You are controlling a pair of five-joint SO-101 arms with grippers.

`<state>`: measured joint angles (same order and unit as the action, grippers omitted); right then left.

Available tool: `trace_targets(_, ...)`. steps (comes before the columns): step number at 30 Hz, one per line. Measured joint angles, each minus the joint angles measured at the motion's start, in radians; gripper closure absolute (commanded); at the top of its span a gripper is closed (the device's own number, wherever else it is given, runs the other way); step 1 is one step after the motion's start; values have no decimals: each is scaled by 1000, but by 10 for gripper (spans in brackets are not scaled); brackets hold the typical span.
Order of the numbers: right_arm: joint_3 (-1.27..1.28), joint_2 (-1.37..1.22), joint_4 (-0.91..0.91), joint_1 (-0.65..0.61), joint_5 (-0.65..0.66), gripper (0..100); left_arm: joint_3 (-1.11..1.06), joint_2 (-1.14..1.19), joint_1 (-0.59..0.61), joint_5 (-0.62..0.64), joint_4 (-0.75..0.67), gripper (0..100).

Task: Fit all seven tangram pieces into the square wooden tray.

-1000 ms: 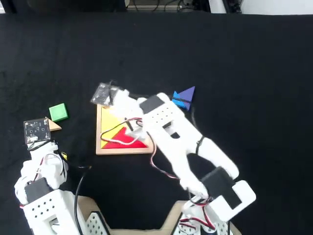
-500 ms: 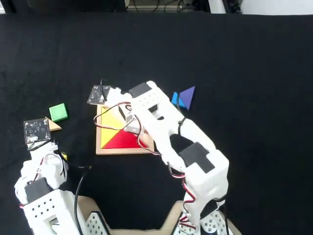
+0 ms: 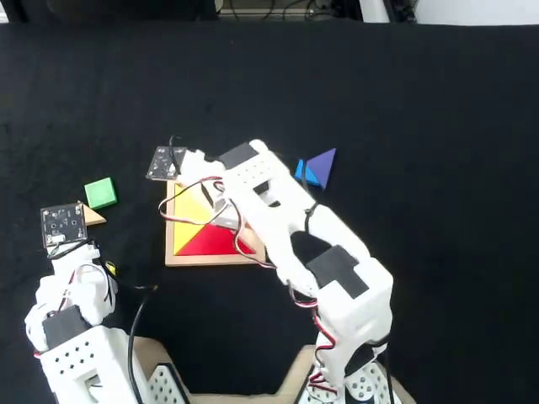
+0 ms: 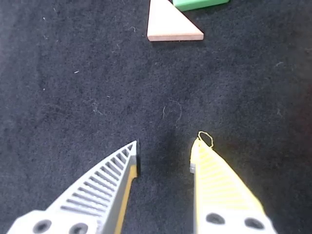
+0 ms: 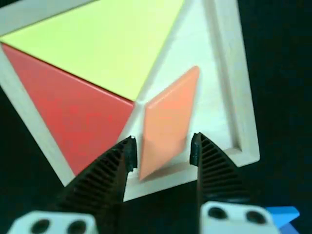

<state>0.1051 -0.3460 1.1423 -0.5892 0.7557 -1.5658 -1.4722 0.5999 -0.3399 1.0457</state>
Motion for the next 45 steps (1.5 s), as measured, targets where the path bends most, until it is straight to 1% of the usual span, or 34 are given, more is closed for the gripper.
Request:
trace_targets(11,0,0,0,-15,107,807,0,0,0,0,0,819)
trace_targets(18,-60,-84,6,-15,121,807,0,0,0,0,0,819)
trace_targets(28,-170,-120,123,-14,121,808,0,0,0,0,0,819)
trace_targets(35,-144,-32,137,-18,121,808,0,0,0,0,0,819)
trace_targets(45,-81,-31,107,-37,121,808,0,0,0,0,0,819)
